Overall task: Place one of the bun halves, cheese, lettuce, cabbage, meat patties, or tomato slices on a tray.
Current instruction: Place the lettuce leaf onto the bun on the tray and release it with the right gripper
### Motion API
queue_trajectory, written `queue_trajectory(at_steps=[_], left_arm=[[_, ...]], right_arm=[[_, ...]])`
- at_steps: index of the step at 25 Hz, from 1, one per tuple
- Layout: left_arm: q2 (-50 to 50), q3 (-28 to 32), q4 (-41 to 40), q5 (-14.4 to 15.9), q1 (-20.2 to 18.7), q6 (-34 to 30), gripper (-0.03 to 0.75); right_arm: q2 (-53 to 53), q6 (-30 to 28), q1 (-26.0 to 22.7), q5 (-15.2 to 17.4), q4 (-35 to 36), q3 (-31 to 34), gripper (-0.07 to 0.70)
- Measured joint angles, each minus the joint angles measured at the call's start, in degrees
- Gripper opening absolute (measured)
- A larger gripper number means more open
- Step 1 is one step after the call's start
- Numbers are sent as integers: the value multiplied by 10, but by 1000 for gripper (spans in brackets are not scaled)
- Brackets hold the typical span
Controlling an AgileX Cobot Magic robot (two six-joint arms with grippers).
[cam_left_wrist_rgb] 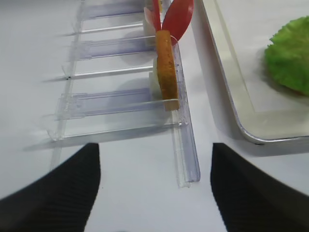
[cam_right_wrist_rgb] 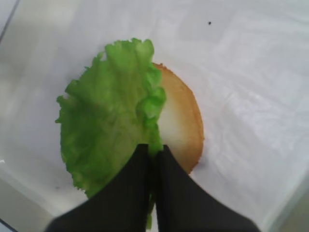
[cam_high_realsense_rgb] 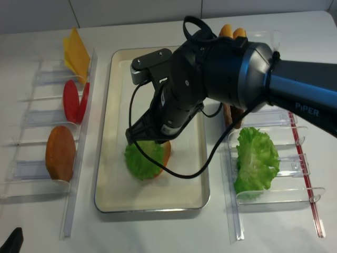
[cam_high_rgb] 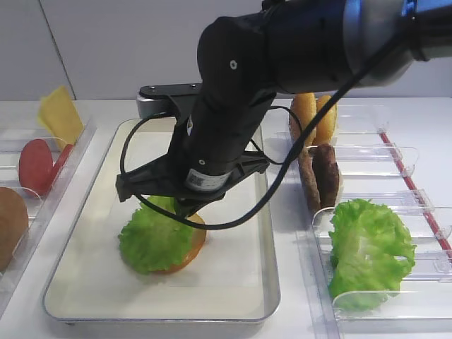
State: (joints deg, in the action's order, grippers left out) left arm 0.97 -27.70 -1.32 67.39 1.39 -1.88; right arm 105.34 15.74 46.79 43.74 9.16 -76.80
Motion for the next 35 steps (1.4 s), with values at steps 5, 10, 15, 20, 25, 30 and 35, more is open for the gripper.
queue_trajectory(at_steps=[5, 10, 15, 20, 25, 30, 35], left_arm=[[0, 0, 0, 0, 0, 0, 453], [0, 0, 0, 0, 0, 0, 453], [0, 0, 0, 0, 0, 0, 453], [0, 0, 0, 0, 0, 0, 453], [0, 0, 0, 0, 0, 0, 453], [0, 0, 0, 0, 0, 0, 453], [0, 0, 0, 0, 0, 0, 453]], right_arm=[[0, 17, 0, 11, -26, 0, 39], [0, -17, 0, 14, -6, 0, 106], [0, -56, 0, 8, 35, 0, 489], [0, -59, 0, 8, 28, 0, 662], [0, -59, 0, 9, 12, 0, 676], [0, -59, 0, 20, -13, 0, 678], [-9, -62, 0, 23, -28, -3, 678]])
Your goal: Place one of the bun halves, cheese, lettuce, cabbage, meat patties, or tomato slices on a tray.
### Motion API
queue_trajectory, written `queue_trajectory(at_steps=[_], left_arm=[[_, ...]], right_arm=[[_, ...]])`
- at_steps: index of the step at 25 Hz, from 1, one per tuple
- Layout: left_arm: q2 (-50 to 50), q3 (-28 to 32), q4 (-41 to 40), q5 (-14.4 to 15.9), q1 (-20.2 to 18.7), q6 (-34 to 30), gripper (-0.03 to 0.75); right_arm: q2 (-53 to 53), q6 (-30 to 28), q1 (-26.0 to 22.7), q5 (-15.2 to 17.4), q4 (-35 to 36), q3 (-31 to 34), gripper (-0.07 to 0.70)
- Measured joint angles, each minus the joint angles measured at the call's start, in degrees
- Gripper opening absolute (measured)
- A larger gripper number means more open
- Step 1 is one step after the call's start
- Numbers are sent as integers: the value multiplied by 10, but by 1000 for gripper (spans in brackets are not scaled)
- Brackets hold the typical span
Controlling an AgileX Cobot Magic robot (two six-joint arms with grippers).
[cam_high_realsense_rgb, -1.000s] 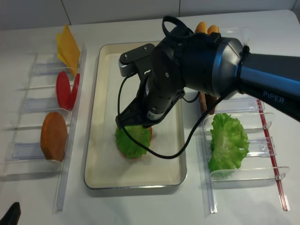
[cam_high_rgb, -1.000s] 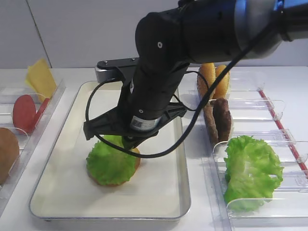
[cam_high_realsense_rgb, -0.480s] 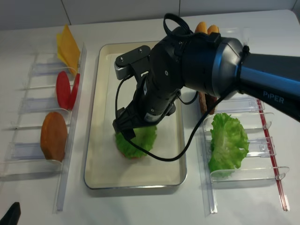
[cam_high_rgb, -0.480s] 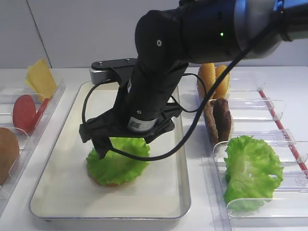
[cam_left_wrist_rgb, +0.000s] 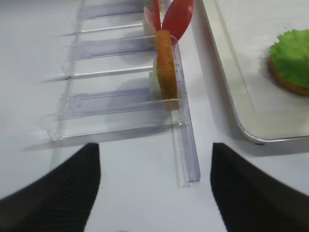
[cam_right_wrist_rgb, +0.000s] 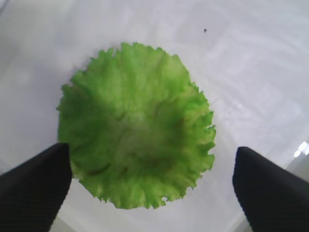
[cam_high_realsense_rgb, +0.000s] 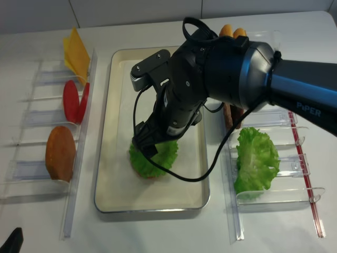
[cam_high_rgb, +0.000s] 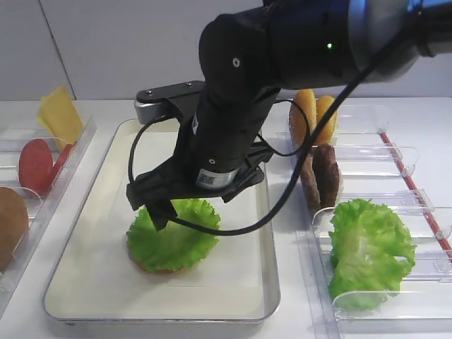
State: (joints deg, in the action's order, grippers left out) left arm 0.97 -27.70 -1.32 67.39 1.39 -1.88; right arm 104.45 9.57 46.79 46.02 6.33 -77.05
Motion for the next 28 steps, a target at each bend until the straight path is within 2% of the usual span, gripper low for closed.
queue_trajectory(at_steps=[7, 14, 24, 28], left_arm=[[0, 0, 0, 0, 0, 0, 453], [0, 0, 0, 0, 0, 0, 452], [0, 0, 0, 0, 0, 0, 450], [0, 0, 0, 0, 0, 0, 450]], right_arm=[[-64, -13, 1, 1, -55, -21, 678], [-120, -23, 1, 26, -117, -21, 678], [-190, -42, -2, 73, -115, -21, 663], [-234, -44, -23, 64, -96, 8, 661]])
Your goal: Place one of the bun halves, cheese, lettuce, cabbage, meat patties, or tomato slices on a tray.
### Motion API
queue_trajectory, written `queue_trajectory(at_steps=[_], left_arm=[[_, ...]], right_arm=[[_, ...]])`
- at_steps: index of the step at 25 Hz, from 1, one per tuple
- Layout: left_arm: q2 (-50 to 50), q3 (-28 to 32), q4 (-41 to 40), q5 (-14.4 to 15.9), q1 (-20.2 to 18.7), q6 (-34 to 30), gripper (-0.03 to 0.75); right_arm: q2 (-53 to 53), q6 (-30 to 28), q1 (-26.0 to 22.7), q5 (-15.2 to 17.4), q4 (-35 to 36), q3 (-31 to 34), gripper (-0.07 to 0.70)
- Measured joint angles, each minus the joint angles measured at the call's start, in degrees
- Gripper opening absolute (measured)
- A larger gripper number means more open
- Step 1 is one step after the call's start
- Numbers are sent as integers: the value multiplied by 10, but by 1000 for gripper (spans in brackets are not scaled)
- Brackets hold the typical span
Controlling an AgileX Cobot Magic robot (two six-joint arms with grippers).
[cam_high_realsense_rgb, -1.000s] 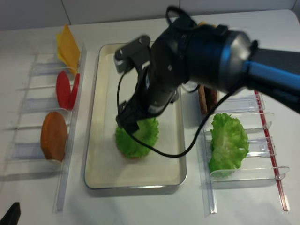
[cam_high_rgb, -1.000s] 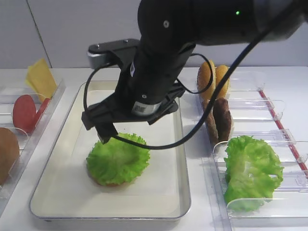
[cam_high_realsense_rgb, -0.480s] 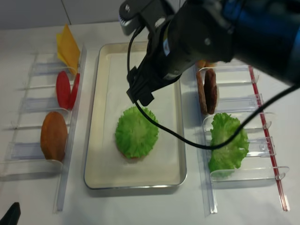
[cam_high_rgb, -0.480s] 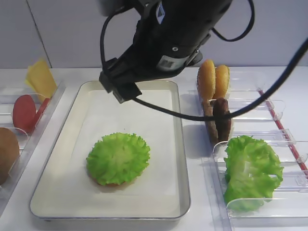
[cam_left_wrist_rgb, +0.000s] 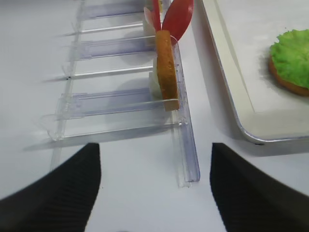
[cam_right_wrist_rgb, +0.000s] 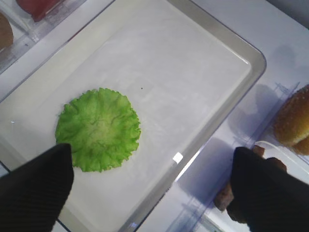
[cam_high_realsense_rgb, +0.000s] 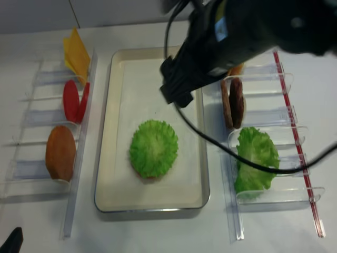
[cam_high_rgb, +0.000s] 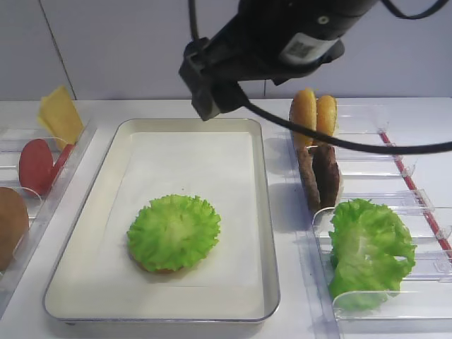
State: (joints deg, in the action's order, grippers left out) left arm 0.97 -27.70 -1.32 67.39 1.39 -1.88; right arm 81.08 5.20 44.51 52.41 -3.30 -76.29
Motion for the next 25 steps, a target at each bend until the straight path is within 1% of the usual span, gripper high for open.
queue_trajectory(at_steps=[5, 12, 19, 25], left_arm=[[0, 0, 0, 0, 0, 0, 449], [0, 0, 0, 0, 0, 0, 450], [0, 0, 0, 0, 0, 0, 450], [0, 0, 0, 0, 0, 0, 449]], right_arm=[[-67, -6, -17, -2, 7, 59, 661], [-166, -7, -18, -5, -3, 127, 657], [-275, 31, -18, -7, -33, 195, 655], [-368, 59, -18, -6, -51, 267, 655]])
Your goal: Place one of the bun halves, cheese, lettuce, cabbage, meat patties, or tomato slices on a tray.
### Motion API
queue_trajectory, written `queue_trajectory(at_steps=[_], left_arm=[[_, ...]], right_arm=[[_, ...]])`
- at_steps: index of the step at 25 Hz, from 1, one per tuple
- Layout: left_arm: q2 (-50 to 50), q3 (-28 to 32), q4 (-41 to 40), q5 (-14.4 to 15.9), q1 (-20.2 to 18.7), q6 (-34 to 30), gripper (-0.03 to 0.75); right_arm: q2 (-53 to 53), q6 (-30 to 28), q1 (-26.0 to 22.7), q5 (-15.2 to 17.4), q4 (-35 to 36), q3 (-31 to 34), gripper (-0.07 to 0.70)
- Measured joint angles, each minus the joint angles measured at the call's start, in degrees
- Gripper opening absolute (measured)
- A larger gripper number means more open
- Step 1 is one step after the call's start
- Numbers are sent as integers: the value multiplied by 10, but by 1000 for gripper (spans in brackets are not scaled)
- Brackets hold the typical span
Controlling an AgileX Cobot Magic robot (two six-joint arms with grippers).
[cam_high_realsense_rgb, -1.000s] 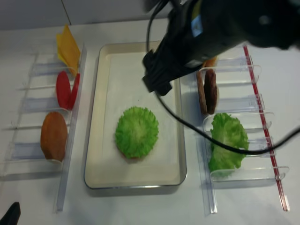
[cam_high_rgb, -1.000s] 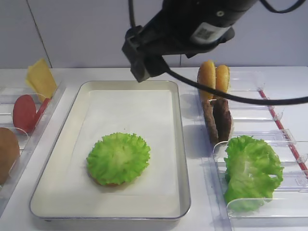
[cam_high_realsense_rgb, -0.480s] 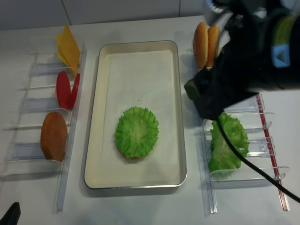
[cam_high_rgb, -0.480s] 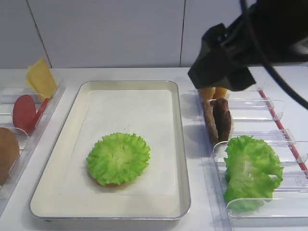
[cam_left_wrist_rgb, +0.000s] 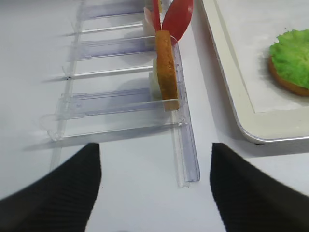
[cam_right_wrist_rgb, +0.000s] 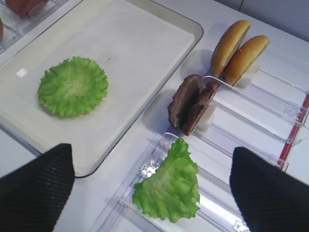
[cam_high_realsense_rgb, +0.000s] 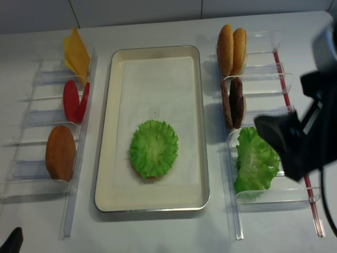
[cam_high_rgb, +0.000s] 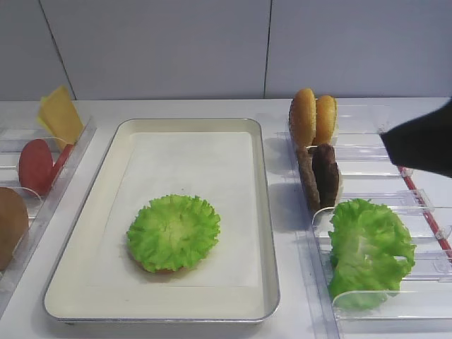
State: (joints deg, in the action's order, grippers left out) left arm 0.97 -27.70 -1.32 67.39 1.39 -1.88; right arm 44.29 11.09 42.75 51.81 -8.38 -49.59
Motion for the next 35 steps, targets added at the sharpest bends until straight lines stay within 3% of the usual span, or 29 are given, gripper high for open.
queue_trajectory(at_steps=[7, 17, 25, 29, 35], left_arm=[[0, 0, 0, 0, 0, 0, 448], [0, 0, 0, 0, 0, 0, 447], [0, 0, 0, 0, 0, 0, 447], [0, 0, 0, 0, 0, 0, 447], [0, 0, 1, 0, 0, 0, 447]], right_arm=[[-103, 9, 0, 18, -5, 69, 655], [-253, 9, 0, 101, -16, 130, 654], [-367, -17, 0, 145, -18, 138, 653], [-418, -35, 0, 158, -18, 142, 653], [-452, -52, 0, 161, 9, 205, 641]])
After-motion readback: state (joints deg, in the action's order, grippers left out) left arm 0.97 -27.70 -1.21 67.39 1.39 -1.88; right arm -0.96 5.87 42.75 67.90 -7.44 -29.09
